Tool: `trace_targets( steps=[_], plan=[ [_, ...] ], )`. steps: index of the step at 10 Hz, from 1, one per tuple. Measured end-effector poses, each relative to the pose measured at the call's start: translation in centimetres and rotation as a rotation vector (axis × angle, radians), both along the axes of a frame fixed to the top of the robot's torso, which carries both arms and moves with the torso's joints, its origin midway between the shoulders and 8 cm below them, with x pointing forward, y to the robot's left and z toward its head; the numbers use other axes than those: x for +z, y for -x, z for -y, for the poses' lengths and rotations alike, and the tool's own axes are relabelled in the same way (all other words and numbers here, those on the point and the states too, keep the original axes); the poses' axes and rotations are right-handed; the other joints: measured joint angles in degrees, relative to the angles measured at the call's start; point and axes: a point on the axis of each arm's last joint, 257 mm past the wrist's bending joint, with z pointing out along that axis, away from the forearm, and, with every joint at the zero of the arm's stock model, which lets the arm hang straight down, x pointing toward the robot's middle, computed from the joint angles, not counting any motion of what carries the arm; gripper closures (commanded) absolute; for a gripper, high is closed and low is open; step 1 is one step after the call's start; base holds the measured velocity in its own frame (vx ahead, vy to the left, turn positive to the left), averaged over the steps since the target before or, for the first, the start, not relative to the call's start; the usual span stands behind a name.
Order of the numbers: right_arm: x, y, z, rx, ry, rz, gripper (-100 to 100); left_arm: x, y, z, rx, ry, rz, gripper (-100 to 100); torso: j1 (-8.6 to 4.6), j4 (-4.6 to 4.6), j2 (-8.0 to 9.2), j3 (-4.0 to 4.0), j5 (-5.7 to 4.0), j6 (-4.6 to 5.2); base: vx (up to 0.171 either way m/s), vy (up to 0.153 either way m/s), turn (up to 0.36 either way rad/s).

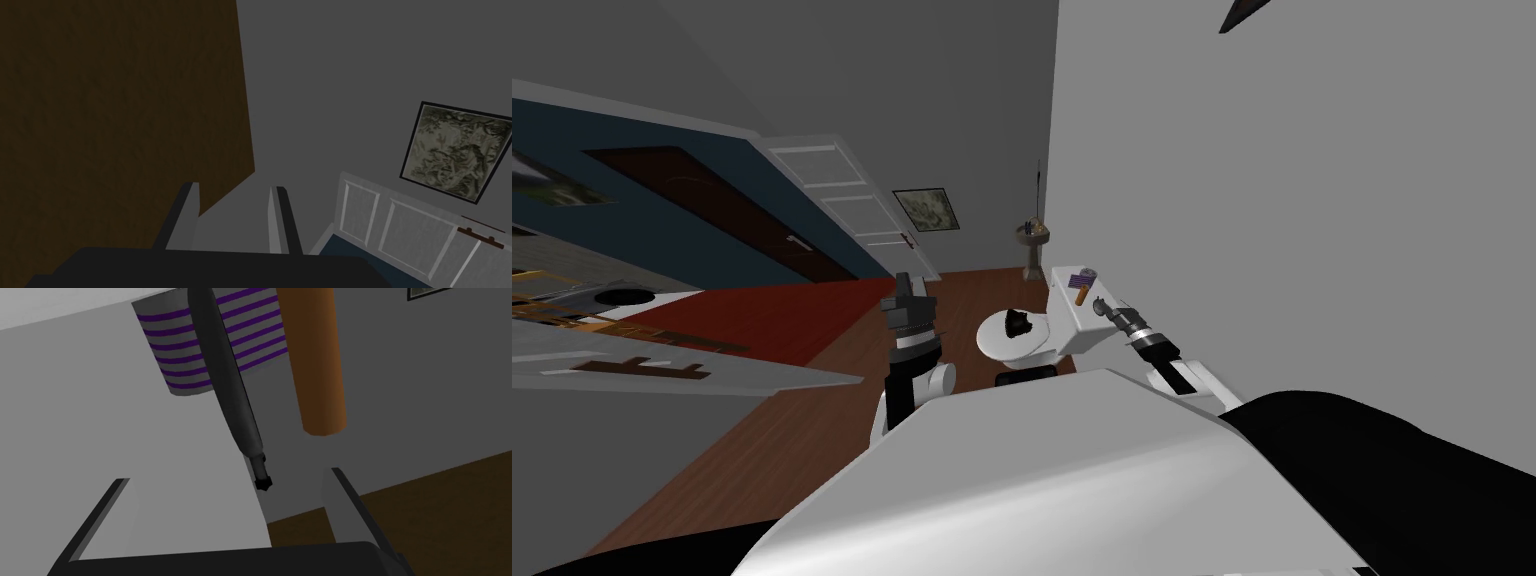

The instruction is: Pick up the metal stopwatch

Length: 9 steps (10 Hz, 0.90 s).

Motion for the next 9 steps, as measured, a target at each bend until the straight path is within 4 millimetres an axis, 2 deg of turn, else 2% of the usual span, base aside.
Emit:
trace_targets(
  steps=[2,4,5,6,9],
  plan=[
    [-1.7,0.7,2.1,-0.030,0.107,-0.068,-100,0.0,0.0,0.0,0.000,0.000,0.000,0,0.23,-0.01,-0.06,-0.03,0.05,0.00,0.040,0.148,0.013],
    [-2.6,1.5,4.0,-0.051,0.196,-0.122,-100,0.0,0.0,0.0,0.000,0.000,0.000,0,0.01,-0.02,-0.10,-0.06,0.01,-0.01,0.020,0.065,0.008],
    [-2.6,1.5,4.1,-0.053,0.202,-0.125,0,0.0,0.0,0.0,0.000,0.000,0.000,0,-0.18,-0.01,-0.04,-0.02,-0.03,0.00,0.002,0.008,-0.003],
    [-2.6,1.5,4.1,-0.053,0.201,-0.124,-100,0.0,0.0,0.0,0.000,0.000,0.000,0,-0.31,0.00,0.00,0.00,-0.06,0.00,-0.065,0.042,0.296],
    [-3.5,3.0,8.1,-0.105,0.214,-0.143,-100,0.0,0.0,0.0,0.000,0.000,0.000,0,-0.25,0.04,0.15,0.09,-0.05,0.01,-0.048,0.047,0.255]
  ],
)
